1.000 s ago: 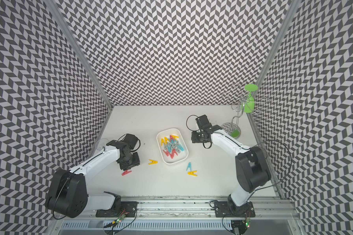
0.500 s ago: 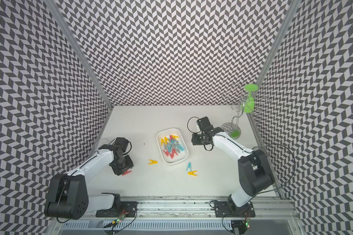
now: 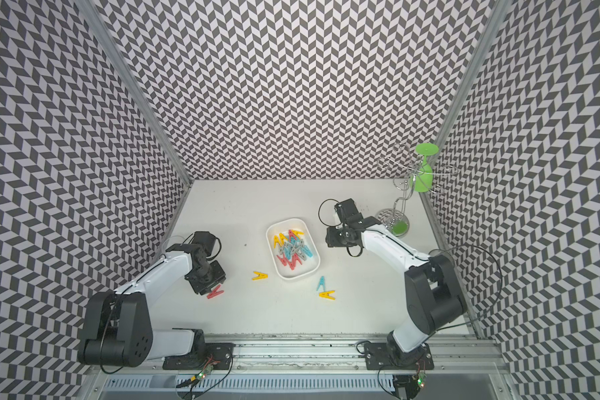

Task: Put the clothespins into the storage box
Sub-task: Pick up the clothespin from the center of the board.

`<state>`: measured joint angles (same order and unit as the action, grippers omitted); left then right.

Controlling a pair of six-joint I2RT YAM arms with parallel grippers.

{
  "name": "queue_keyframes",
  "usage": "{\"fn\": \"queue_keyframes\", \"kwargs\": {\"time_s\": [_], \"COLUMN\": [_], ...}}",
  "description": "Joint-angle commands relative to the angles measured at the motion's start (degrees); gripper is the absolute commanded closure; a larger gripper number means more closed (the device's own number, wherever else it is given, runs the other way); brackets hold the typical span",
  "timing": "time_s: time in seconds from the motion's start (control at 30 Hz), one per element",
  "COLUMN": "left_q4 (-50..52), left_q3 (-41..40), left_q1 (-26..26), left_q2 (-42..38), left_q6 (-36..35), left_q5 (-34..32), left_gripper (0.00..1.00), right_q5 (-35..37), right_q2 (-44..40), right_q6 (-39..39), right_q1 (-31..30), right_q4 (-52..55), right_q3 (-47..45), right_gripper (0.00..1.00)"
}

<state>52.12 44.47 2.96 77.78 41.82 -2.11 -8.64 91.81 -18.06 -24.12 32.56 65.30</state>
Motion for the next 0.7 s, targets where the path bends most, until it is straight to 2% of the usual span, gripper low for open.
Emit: {"fn": "queue_keyframes", "kwargs": {"time_s": [0.0, 0.17, 0.33, 0.67], "left_q4": [-0.5, -2.2, -2.9, -1.4], "left_q3": [2.8, 2.9, 2.6, 2.3], "left_q1": [-0.3, -0.3, -0.2, 0.5], "left_q2": [1.2, 3.2, 4.6, 6.7], "left_q6": [-1.5, -3.2, -5.8, -8.7], "left_q5": [-2.9, -2.2, -1.1, -0.5], "left_gripper": [0.56, 0.58, 0.69, 0.68], "right_q5": [-0.2, 0.1, 0.7, 0.4], "right_q2": [-1.4, -1.4, -1.8, -2.1], "right_q6": [-0.2, -0.2, -0.4, -0.8], "right_q1": [0.3, 0.3, 0.3, 0.3], "right_q4": [-2.1, -1.7, -1.4, -2.1], "right_q3": [0.1, 0.4, 0.1, -1.1], "right_gripper": [0.50, 0.50, 0.50, 0.50]}}
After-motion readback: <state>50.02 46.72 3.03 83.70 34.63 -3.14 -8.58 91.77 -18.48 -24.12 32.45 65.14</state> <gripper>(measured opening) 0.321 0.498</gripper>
